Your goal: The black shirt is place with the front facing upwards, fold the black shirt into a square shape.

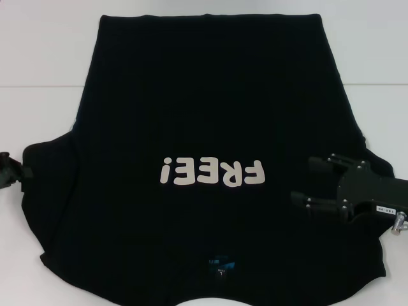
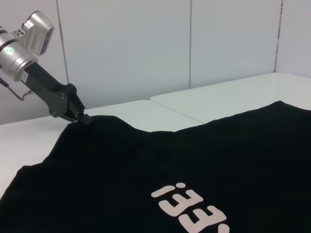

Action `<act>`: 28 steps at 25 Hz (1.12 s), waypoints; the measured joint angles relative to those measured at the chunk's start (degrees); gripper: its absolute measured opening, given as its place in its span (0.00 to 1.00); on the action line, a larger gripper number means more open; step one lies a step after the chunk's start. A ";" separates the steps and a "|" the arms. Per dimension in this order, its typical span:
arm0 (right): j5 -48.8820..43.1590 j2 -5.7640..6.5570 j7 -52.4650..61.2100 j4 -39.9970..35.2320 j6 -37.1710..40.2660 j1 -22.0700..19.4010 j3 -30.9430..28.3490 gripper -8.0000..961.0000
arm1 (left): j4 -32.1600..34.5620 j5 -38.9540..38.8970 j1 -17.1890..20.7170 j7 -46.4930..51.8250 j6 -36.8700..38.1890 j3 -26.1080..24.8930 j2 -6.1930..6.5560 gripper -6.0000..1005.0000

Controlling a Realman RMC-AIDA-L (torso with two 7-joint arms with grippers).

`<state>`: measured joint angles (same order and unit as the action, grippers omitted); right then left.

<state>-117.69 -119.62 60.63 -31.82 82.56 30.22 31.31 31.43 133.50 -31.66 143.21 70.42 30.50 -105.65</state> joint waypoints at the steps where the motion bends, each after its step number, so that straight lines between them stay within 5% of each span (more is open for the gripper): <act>1: 0.00 0.00 0.00 0.00 -0.02 -0.02 -0.01 0.93 | 0.04 0.00 -0.02 0.01 0.05 0.00 0.15 0.01; 17: 0.09 0.00 0.01 0.00 -0.29 0.26 -0.02 0.93 | 2.69 0.14 -1.40 0.55 1.08 0.41 1.62 0.01; 28: 0.10 -0.09 0.01 0.00 -0.30 0.29 -0.02 0.93 | 4.39 0.18 -0.89 1.07 1.97 0.02 1.23 0.01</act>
<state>-117.59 -119.70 60.64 -31.82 82.26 30.51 31.29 35.82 133.69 -32.54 144.28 72.39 30.51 -104.42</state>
